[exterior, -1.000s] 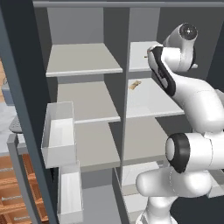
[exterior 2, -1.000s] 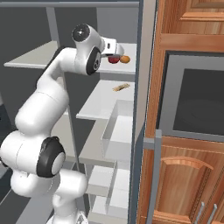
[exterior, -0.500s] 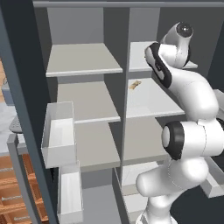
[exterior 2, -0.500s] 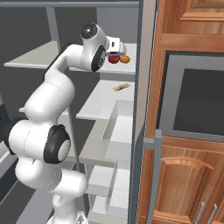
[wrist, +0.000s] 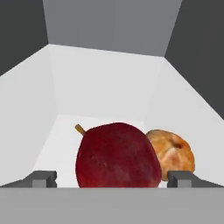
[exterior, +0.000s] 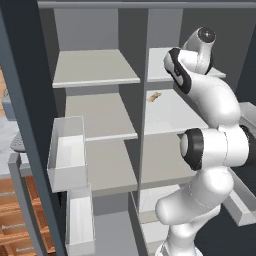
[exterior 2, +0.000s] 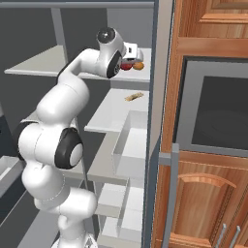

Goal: Take the pear and tangerine from the fridge shelf and place them in the freezer drawer to begin freezing them.

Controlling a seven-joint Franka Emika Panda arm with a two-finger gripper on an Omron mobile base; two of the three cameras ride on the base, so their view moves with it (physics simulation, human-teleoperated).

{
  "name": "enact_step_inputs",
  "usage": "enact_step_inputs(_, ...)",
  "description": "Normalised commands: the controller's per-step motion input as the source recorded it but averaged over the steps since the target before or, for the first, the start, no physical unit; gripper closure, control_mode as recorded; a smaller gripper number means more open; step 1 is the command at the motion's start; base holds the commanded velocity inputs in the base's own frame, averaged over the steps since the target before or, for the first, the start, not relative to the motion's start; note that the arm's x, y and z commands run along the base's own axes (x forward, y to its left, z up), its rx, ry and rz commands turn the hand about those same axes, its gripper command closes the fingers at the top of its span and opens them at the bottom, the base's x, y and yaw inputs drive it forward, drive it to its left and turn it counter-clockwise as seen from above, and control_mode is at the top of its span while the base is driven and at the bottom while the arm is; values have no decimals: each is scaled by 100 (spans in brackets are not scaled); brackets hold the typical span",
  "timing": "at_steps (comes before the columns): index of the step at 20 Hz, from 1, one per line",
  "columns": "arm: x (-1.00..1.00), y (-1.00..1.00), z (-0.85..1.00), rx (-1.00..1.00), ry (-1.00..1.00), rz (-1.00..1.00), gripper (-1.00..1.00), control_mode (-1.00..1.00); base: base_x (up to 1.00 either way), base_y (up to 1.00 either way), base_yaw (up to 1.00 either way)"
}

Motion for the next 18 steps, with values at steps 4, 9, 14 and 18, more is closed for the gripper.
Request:
enact_step_inputs(4,32,-2,-17,0,6,2,-100,-100,0,0,0)
enact_step_inputs(9,18,0,-23,-2,2,3,-100,-100,0,0,0)
enact_step_inputs(14,15,5,-28,-3,0,4,100,-100,0,0,0)
enact_step_inputs(18,0,20,-30,-2,0,1,100,-100,0,0,0)
